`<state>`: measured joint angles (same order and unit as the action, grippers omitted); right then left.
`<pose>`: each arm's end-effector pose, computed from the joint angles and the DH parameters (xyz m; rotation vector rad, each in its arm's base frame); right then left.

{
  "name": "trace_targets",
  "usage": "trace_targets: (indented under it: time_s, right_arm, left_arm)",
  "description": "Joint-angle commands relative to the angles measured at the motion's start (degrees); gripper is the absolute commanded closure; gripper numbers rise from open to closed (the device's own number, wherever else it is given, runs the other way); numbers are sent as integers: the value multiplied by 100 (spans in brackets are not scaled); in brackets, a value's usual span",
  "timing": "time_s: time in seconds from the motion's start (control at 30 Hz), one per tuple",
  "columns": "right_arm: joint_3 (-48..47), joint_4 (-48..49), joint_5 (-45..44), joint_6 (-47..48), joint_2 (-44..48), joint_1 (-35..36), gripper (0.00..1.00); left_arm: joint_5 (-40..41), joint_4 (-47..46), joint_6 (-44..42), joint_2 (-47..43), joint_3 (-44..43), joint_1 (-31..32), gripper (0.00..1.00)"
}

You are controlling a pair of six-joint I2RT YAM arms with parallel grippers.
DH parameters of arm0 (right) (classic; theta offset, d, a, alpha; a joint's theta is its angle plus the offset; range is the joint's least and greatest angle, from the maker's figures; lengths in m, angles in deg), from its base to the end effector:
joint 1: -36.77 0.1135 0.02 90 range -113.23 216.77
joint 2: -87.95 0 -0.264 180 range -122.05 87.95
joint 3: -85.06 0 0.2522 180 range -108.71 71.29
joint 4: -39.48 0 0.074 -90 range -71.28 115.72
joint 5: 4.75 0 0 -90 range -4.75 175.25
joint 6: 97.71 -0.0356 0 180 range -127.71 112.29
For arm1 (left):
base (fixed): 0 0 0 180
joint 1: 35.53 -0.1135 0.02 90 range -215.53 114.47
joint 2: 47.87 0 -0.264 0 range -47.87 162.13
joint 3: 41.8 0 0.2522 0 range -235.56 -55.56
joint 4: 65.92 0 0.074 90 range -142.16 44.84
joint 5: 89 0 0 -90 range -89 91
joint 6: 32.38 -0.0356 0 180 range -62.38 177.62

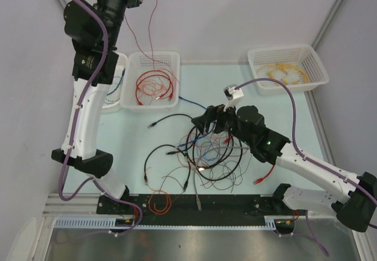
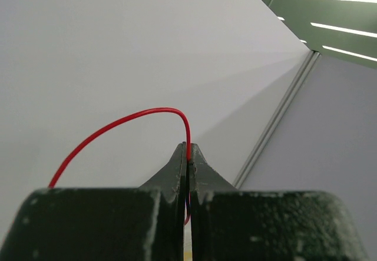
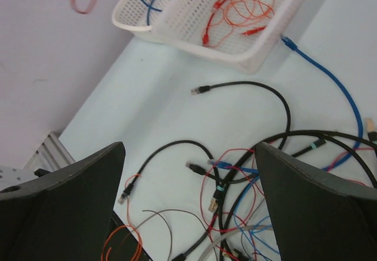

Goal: Untangle the cables

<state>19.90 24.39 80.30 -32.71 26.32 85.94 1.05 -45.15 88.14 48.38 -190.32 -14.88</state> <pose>0.1681 0.1898 0.3394 -0.3239 1.8250 0.8478 0.2775 -0.1045 0.6327 -0.0914 1.0491 -0.8117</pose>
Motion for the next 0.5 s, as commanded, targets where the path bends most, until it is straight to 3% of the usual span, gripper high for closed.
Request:
trace_targets:
  time_s: [0.0,0.47]
  right_arm:
    - [-81,748,56,-49,115,119,3]
    - [-81,-597,-217,-85,1091,-12,3]
  left_arm:
    - [345,-50,-563,-308,64,10,100]
    - [777,-498,-1075,481,-269,-324,100]
